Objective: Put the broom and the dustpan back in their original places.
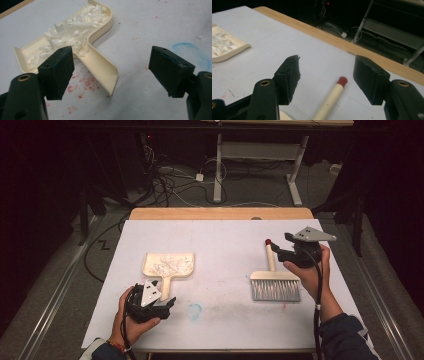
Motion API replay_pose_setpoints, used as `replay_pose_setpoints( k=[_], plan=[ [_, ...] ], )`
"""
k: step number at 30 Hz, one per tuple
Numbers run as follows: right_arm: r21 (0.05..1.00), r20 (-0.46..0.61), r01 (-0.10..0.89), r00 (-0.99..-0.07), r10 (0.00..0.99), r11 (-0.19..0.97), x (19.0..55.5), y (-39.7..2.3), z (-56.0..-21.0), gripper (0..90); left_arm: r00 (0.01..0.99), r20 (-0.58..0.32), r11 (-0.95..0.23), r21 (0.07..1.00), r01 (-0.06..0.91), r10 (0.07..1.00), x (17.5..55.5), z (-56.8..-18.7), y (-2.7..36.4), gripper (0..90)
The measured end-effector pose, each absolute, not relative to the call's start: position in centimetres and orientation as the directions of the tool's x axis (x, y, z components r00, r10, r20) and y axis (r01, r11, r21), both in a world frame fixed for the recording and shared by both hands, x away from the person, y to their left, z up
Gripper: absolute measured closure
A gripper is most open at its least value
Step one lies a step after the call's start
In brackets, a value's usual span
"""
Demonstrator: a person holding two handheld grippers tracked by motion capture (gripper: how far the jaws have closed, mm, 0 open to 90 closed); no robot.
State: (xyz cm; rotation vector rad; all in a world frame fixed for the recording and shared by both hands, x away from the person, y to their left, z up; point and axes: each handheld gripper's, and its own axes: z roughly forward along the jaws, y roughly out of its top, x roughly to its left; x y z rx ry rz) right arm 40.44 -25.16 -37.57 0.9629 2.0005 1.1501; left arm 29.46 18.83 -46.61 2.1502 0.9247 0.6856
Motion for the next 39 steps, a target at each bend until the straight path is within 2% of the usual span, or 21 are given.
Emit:
replay_pose_setpoints(
  k=[10, 19, 39],
  plan=[
    [0.901, -0.212, 0.201, -0.569, 0.794, 0.385, 37.4, -25.1, -37.4, 33.9, 0.610, 0.193, -0.511, 0.758, 0.406, 0.769, 29.3, -46.6, 18.8, 20.1],
    [0.901, -0.211, 0.175, -0.622, 0.754, 0.397, 35.3, -25.7, -37.4, 31.1, 0.616, 0.201, -0.520, 0.757, 0.396, 0.762, 29.2, -46.6, 18.7, 20.1],
    [0.906, -0.219, 0.173, -0.589, 0.778, 0.386, 32.1, -28.8, -39.3, 27.7, 0.627, 0.234, -0.548, 0.750, 0.370, 0.743, 28.9, -46.6, 18.5, 19.9]
  ],
)
